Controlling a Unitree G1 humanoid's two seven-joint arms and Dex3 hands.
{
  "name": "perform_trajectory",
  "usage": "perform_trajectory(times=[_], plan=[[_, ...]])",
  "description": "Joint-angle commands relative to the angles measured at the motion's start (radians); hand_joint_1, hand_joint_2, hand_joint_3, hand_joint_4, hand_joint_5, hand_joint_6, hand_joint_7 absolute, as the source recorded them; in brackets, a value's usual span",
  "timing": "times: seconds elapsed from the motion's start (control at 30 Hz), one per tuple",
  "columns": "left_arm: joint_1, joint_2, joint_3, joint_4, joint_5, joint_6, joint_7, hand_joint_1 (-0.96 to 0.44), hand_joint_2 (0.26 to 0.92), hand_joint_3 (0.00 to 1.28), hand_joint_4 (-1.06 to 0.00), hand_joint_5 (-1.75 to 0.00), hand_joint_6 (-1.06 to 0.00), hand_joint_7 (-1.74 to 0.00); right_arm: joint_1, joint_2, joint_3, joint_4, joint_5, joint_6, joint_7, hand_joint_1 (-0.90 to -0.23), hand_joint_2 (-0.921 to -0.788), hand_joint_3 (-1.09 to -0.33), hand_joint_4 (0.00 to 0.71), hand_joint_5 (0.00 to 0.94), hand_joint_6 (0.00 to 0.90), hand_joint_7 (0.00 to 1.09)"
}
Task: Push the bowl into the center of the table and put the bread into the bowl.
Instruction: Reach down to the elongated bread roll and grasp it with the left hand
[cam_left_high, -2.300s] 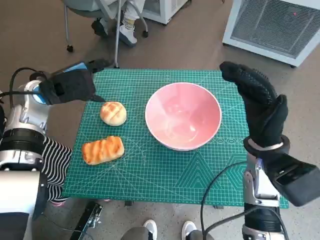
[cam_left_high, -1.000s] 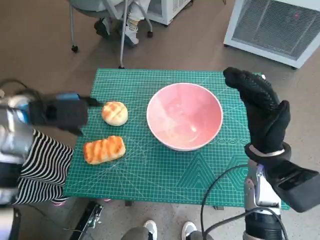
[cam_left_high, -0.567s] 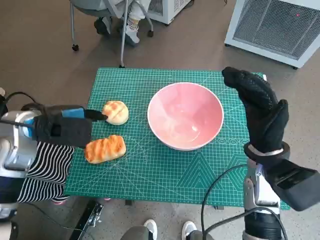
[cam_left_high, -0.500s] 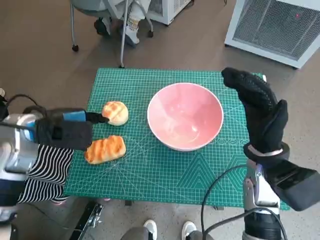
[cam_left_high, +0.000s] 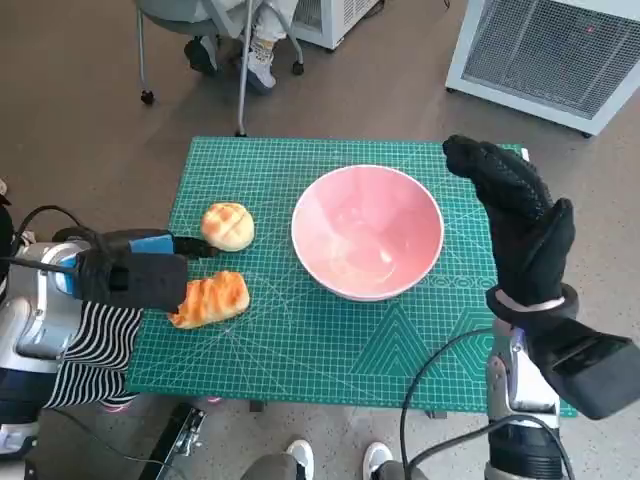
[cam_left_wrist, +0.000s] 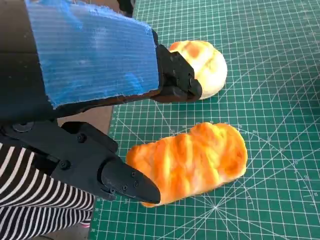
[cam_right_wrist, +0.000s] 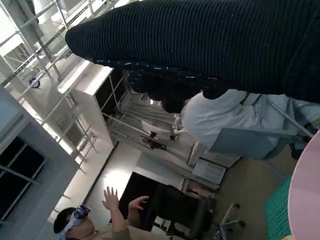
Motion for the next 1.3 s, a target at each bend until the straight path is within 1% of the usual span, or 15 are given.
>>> perform_trajectory(times=[0.03,0.23,0.47,0.6,1.03,1.3], plan=[[0.068,-0.042,0.0,-0.015,0.013,0.018,0.073,-0.4,0.819,0.0,-0.24,0.0,-0.3,0.0,0.017,0.004,0.002,0.013,0.015,0.013,0.006,-0.718,-0.921,-0.716,0.189,0.002,0.174,0.31],[0.099,-0.064,-0.007,-0.016,0.017,0.031,0.109,-0.4,0.823,0.0,-0.24,0.0,-0.3,0.0,0.019,0.006,0.005,0.013,0.016,0.013,0.006,-0.718,-0.921,-0.716,0.188,0.001,0.171,0.31],[0.115,-0.083,-0.018,-0.012,0.04,0.042,0.131,-0.41,0.827,0.0,-0.24,0.0,-0.3,0.0,0.02,0.006,0.005,0.014,0.018,0.015,0.007,-0.715,-0.921,-0.716,0.188,0.001,0.168,0.31],[0.125,-0.102,-0.031,0.001,0.057,0.055,0.158,-0.4,0.827,0.0,-0.25,0.0,-0.29,0.0,0.02,0.005,0.005,0.017,0.02,0.016,0.009,-0.714,-0.921,-0.716,0.188,0.001,0.164,0.32],[0.143,-0.141,-0.061,0.04,0.096,0.061,0.246,-0.36,0.824,0.0,-0.26,0.0,-0.29,0.0,0.022,0.003,0.009,0.01,0.025,0.022,0.008,-0.707,-0.921,-0.717,0.188,0.001,0.158,0.32],[0.14,-0.16,-0.076,0.064,0.121,0.066,0.296,-0.29,0.814,0.0,-0.26,0.0,-0.3,0.0,0.023,0.003,0.013,0.006,0.025,0.022,0.006,-0.707,-0.921,-0.717,0.188,0.0,0.155,0.33]])
